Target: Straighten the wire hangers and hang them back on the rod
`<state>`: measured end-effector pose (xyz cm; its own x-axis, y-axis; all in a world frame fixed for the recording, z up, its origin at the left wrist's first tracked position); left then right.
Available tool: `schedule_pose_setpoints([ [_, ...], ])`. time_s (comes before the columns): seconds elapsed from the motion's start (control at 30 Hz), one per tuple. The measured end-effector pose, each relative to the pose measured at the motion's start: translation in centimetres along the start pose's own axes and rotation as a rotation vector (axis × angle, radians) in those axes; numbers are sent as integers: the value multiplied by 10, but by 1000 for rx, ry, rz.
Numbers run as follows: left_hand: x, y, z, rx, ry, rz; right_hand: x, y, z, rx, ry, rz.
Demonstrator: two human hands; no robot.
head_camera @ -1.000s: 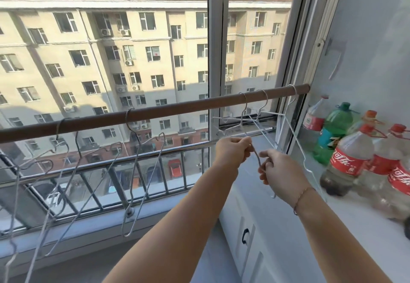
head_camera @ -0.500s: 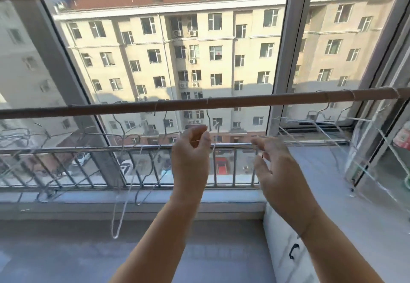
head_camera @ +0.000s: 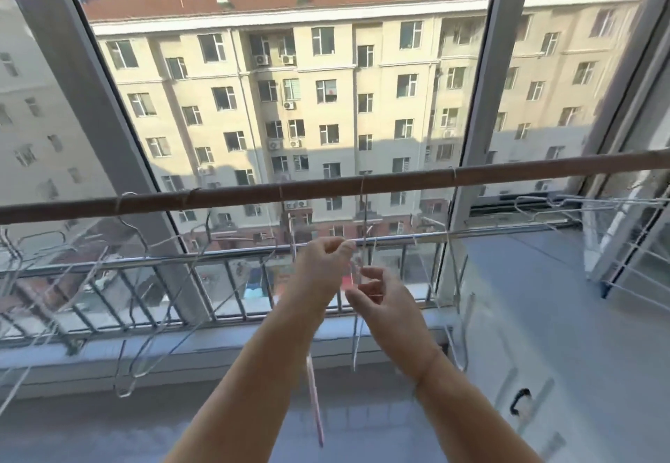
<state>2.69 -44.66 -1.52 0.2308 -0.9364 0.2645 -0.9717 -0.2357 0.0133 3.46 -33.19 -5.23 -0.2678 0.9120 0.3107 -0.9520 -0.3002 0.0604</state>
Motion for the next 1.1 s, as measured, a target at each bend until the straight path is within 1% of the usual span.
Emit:
schedule_pose_setpoints([
  [0.1, 0, 7, 4, 27, -56, 158, -12, 2, -4, -8, 114, -80],
  [0.23, -2, 18, 3, 13, -119, 215, -9, 1, 0, 46, 231, -208],
  [0.3, -5, 24, 0, 22, -166, 248, -3, 5, 8, 66, 236, -238],
  [0.37, -7, 34, -4, 31, -193, 251, 3, 14, 17, 73, 193, -237],
  [0.5, -13, 54, -10, 56, -238, 164, 14, 35, 30, 64, 96, -217],
  [0.57, -18, 61, -9, 106, -263, 144, 16, 43, 29, 51, 57, -202],
  [0.7, -23, 60, 11, 251, -292, 206, 12, 36, 3, 33, 19, -146],
  [0.8, -18, 49, 29, 277, -222, 283, 19, 23, -23, 16, -1, -169],
  [0.9, -11, 36, 47, 319, -161, 315, 28, 20, -36, 34, -82, -193],
  [1.0, -5, 28, 65, 340, -48, 341, 26, 22, -39, 66, -230, -125],
  [1.1, -2, 22, 79, 310, 87, 379, 20, 22, -41, 131, -446, -26],
])
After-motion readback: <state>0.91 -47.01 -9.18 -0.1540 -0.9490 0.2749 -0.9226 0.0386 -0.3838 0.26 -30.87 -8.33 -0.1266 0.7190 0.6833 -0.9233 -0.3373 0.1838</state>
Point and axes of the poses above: each hand's wrist, its own y-axis towards the middle knuckle, its own x-axis out of the back of the hand, z = x × y, the point moved 5 cm from there along y, towards the middle knuckle, and after that the axes turned 5 degrees about z, right-handed, at the moved point
